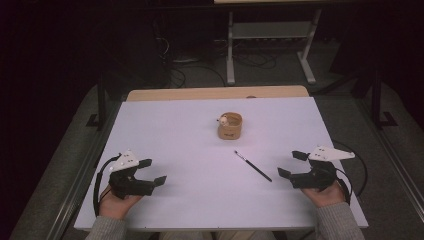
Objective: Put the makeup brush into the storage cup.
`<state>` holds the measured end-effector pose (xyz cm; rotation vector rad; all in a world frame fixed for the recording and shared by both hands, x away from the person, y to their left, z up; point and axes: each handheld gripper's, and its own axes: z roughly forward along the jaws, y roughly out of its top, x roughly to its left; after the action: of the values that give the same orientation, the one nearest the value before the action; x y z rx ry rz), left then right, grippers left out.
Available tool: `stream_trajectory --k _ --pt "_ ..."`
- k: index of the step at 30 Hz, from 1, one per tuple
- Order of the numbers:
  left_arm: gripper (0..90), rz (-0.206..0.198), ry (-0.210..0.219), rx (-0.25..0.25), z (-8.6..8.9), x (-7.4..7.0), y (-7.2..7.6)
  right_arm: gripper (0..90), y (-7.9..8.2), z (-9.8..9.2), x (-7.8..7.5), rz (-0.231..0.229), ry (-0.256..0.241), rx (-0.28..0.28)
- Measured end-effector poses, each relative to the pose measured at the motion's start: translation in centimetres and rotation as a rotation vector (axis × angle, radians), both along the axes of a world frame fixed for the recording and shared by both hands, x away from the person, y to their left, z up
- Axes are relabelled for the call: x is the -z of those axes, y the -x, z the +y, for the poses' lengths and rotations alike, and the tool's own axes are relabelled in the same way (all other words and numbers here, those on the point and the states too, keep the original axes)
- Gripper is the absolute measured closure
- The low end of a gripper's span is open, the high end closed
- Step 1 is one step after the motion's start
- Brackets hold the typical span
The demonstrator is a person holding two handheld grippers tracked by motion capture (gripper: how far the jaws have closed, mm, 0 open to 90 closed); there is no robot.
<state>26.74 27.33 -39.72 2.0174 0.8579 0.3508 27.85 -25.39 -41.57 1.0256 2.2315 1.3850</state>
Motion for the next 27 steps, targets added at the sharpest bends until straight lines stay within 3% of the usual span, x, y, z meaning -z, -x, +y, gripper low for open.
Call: stream_trajectory --k 27 --pt "18.4 0.006 0.007 0.006 -0.11 0.00 0.02 16.1 0.24 -0.25 -0.16 0.025 0.001 -0.007"
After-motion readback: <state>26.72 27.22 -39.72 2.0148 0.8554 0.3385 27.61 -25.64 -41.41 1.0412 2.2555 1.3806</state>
